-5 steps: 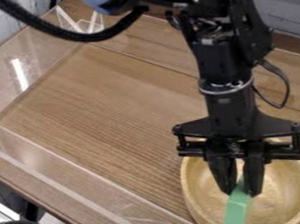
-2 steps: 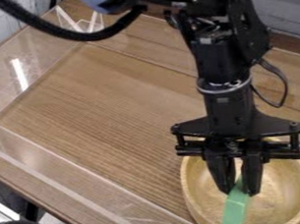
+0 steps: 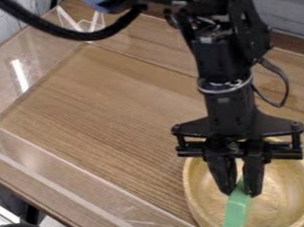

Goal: Put the green block in the brown bowl

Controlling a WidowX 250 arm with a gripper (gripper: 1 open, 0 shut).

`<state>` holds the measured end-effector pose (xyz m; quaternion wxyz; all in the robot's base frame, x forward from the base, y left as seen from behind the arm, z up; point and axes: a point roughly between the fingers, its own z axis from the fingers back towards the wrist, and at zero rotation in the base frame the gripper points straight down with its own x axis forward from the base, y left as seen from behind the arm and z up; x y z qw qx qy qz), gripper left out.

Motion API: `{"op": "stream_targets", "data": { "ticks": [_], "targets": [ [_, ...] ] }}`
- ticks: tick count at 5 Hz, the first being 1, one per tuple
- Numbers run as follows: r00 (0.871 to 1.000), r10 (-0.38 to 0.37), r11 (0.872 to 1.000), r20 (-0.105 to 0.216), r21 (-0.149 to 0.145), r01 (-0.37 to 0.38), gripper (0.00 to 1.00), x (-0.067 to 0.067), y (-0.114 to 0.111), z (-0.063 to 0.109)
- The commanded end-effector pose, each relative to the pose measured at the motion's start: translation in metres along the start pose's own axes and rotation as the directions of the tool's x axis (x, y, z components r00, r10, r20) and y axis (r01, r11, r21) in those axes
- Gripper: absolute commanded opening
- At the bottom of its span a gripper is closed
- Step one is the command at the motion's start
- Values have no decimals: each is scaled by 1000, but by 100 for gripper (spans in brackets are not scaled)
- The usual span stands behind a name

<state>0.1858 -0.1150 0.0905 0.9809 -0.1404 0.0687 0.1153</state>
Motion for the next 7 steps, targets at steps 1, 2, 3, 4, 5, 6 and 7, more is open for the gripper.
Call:
{"op": "stream_targets", "data": {
  "ticks": [1, 2, 3, 4, 5, 6, 7],
  "targets": [
    [999, -12, 999, 52, -34, 14, 0, 7, -8, 14],
    [999, -11, 999, 49, -33, 13, 0, 7, -8, 14],
    [999, -11, 999, 46, -32, 13, 0, 7, -8, 13],
    [999, -11, 999, 44, -32, 13, 0, 7, -8, 13],
    [999, -11, 999, 41, -31, 12, 0, 7, -8, 13],
    [999, -11, 999, 38, -30, 12, 0, 7, -8, 12],
    [999, -11, 999, 35, -29, 12, 0, 7, -8, 12]
  ]
}}
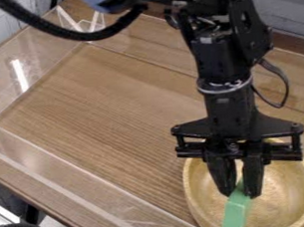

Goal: Put the green block in the brown bowl

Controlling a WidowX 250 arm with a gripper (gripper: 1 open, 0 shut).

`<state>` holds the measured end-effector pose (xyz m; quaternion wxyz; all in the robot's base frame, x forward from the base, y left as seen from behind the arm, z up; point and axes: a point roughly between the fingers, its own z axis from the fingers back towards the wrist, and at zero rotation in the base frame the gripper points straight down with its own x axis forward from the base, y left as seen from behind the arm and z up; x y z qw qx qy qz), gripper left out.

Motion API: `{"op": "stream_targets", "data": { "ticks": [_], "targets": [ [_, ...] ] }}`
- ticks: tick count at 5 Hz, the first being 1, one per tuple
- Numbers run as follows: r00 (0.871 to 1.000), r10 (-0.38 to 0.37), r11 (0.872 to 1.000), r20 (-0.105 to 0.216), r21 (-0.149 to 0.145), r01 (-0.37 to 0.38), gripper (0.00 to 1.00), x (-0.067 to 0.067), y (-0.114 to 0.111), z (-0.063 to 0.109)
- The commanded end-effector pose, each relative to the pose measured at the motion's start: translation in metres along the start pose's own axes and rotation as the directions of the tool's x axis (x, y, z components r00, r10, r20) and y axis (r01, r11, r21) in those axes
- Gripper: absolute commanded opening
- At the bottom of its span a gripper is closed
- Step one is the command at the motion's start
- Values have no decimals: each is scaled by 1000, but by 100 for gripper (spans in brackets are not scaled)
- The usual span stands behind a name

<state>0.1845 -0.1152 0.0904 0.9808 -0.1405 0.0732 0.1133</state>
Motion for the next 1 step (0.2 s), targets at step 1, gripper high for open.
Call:
{"op": "stream_targets", "data": {
  "ticks": [1],
  "targets": [
    [999, -9, 1000, 41, -29, 10, 0, 8, -8, 11]
  ]
}}
